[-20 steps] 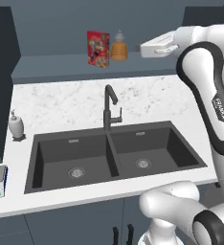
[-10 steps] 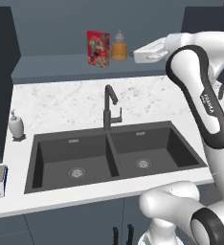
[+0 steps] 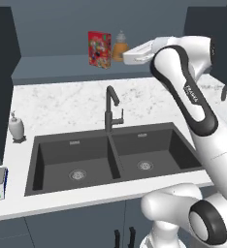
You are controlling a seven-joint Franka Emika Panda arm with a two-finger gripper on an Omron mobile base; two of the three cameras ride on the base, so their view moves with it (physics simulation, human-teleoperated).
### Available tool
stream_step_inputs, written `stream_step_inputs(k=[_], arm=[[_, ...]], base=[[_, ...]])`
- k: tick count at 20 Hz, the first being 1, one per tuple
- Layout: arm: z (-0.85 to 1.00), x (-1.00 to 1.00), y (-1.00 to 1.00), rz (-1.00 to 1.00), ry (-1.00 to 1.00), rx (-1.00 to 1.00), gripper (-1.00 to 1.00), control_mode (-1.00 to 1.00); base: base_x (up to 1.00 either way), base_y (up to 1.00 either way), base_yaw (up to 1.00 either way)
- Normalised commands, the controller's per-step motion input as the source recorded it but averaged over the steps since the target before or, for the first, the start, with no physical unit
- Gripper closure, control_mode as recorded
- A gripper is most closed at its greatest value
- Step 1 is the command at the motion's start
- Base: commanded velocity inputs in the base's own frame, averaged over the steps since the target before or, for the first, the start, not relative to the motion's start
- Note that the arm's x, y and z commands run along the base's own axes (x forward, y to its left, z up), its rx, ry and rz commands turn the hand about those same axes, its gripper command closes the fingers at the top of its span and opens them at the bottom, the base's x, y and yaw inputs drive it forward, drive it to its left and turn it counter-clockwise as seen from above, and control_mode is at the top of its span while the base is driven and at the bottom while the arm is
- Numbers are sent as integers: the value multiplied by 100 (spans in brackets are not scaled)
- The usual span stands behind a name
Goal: Pick the cereal and place it on the digital scale for weighing, and close the cabinet.
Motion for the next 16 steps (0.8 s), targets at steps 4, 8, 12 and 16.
stream_step_inputs(k=[4,8,12,16], arm=[[0,35,23,0,0,0,-100,-100],[0,39,21,0,0,0,-100,-100],[0,22,-6,0,1,0,-100,-100],[0,28,-22,0,5,0,-100,-100]], base=[[0,0,0],[0,0,0],[0,0,0],[0,0,0]])
